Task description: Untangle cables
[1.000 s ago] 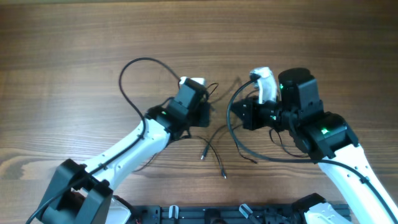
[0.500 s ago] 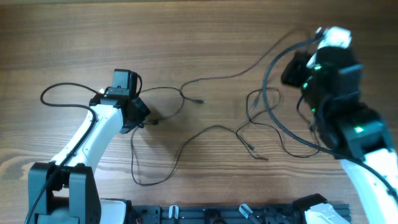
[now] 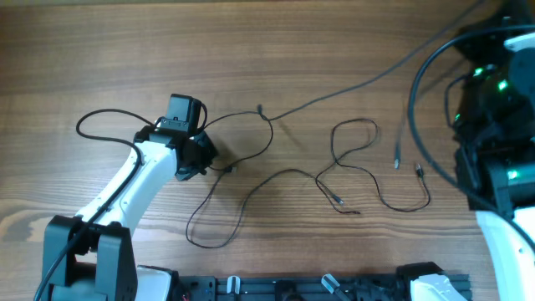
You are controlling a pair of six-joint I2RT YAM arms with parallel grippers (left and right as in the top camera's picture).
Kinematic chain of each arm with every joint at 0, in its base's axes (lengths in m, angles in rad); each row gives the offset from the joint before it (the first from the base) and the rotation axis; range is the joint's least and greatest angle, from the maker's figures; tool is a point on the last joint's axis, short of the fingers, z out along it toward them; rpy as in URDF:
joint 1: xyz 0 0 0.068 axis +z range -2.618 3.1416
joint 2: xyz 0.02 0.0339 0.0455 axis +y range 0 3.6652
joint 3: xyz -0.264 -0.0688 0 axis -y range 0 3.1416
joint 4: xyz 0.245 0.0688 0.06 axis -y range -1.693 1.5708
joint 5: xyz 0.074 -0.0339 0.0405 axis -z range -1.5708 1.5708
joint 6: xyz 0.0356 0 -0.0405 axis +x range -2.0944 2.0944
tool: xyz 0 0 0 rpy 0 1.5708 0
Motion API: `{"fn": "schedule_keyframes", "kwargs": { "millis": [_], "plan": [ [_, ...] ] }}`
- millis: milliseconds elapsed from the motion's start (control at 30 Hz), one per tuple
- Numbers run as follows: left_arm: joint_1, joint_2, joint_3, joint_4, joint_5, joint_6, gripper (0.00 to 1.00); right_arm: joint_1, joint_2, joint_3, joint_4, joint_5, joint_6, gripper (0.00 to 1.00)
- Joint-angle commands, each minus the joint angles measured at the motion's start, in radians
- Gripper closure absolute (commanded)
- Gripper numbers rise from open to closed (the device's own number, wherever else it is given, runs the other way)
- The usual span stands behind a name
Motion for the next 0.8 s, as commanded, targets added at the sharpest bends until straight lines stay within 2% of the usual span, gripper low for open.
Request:
{"fn": "schedule_keyframes", "kwargs": {
  "millis": [0,67,100,233,333,433,500,567,767],
  "plan": [
    [-0.001,0.007,0.001,0.002,0.0,-0.002,0.96,-0.192,0.072,0.014,0.018,-0.167,-0.044,0.96],
    [-0.001,0.007,0.001,0.01,0.0,-0.002,0.96,-0.284,0.104,0.015,0.036,-0.322,-0.048,0.96],
    [-0.001,0.007,0.001,0.013,0.0,-0.002,0.96,-0.37,0.137,0.03,0.043,-0.491,-0.04,0.96],
    [-0.001,0.007,0.001,0.015,0.0,-0.002,0.96,-0.566,0.224,0.089,0.039,-0.756,0.103,0.96],
    [-0.001,0.007,0.001,0.015,0.0,-0.002,0.96,-0.665,0.269,0.093,0.004,-0.781,0.118,0.96],
    [-0.001,0.007,0.001,0.016,0.0,-0.002,0.96,-0.696,0.311,0.093,-0.06,-0.779,-0.024,0.96],
    [-0.001,0.007,0.001,0.017,0.0,-0.002,0.96,-0.695,0.354,0.093,-0.166,-0.776,-0.107,0.92],
    [-0.001,0.007,0.001,0.017,0.0,-0.002,0.96,-0.695,0.389,0.092,-0.256,-0.776,-0.127,0.9],
    [-0.001,0.007,0.001,0.016,0.0,-0.002,0.96,-0.695,0.599,0.092,-0.487,-0.776,-0.127,0.91]
  ]
}}
